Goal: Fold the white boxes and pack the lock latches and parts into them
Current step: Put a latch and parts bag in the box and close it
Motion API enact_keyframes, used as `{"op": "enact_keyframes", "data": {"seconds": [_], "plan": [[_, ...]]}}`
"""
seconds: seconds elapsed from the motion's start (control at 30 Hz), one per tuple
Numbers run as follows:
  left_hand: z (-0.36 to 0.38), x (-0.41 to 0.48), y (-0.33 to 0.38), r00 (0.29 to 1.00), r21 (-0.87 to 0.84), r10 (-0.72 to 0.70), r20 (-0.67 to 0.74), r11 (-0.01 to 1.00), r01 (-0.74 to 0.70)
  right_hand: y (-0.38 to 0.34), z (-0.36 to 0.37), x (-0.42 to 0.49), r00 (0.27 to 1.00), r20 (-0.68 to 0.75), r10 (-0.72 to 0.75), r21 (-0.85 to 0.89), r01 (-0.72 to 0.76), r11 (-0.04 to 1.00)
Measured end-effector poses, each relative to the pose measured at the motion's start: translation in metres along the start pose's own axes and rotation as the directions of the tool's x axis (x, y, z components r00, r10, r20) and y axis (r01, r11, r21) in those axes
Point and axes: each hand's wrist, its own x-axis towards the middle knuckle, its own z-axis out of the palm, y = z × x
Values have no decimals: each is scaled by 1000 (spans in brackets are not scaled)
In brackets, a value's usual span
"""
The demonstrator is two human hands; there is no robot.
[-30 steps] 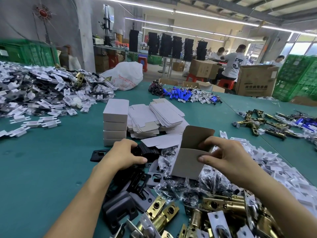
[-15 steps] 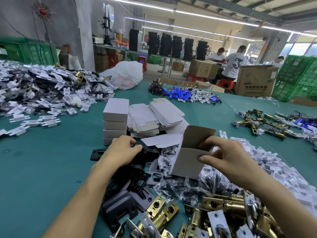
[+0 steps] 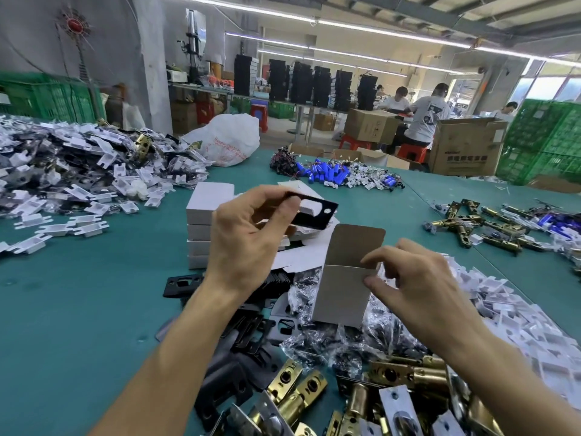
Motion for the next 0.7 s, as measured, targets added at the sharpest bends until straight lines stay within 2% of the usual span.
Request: {"op": "enact_keyframes", "data": {"seconds": [0.1,0.2,0.37,0.47,0.6,0.7], "plan": [[18,-10,4,997,-72,-8,83,997,14,-4,1,1,1000,14,0,23,-1,1000],[37,-24,-1,985,19,-3,171,1000,0,-5,1,2,1000,-9,28,108,-27,994],[44,-34,-12,990,136,3,138,990,-22,-6,-1,0,990,-113,81,332,-39,943],[46,-37,-16,991,206,-7,132,978,-20,-4,-4,4,989,-143,34,303,11,953],[46,-38,-20,988,183,-97,121,980,73,-5,-4,3,998,-12,-68,188,69,980],[43,-36,-19,987,182,-125,96,978,106,-4,0,2,998,-20,-62,170,64,983]]}}
